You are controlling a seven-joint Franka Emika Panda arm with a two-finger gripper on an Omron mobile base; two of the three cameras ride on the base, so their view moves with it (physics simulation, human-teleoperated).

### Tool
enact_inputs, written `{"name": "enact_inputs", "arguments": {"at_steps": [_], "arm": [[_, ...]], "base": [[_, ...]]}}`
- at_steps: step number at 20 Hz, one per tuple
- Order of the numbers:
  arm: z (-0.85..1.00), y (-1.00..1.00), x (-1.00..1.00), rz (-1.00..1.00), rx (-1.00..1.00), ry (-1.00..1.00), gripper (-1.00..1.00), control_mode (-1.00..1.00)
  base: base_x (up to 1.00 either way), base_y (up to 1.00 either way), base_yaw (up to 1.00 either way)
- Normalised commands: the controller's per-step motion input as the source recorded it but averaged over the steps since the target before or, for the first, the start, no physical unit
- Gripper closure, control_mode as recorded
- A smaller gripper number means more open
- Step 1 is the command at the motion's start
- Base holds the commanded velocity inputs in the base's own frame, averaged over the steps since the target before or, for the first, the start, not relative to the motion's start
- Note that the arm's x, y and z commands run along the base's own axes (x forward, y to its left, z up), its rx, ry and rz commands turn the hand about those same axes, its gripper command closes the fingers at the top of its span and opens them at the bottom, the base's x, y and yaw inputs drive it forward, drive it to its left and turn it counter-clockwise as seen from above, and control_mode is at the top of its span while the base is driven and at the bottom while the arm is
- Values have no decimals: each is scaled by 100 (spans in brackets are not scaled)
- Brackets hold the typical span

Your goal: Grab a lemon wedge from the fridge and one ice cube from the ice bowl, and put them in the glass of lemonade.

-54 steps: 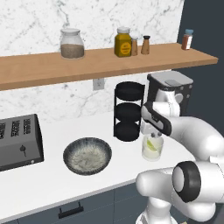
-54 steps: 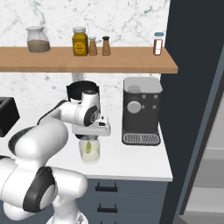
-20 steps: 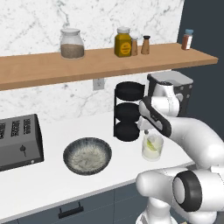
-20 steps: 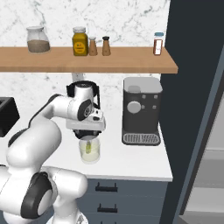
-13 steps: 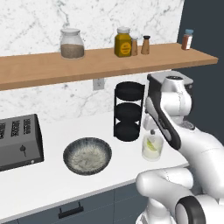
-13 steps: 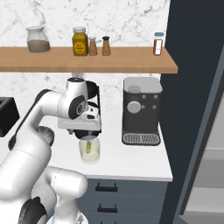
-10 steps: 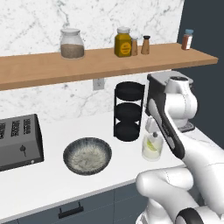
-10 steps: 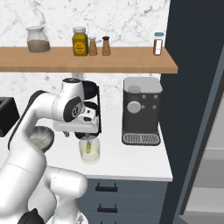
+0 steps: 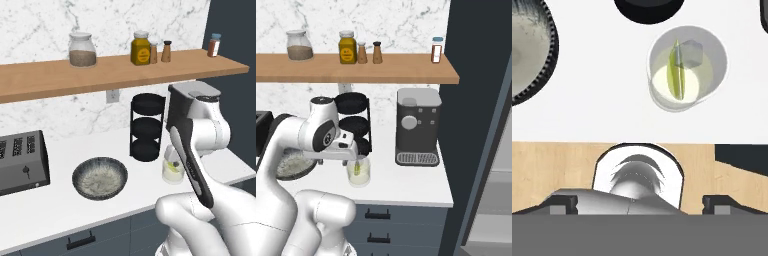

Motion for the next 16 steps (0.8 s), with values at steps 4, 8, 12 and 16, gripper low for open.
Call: {"name": "enact_inputs", "arguments": {"at_steps": [4, 8, 12, 16], "arm": [[12, 25, -8, 3, 0, -2, -100, -100], [4, 0, 8, 0, 0, -12, -100, -100], [8, 0, -2, 0, 4, -25, -100, -100], [15, 0, -36, 0, 0, -18, -100, -100]], "base": [[0, 0, 0], [0, 0, 0], [0, 0, 0], [0, 0, 0]]}}
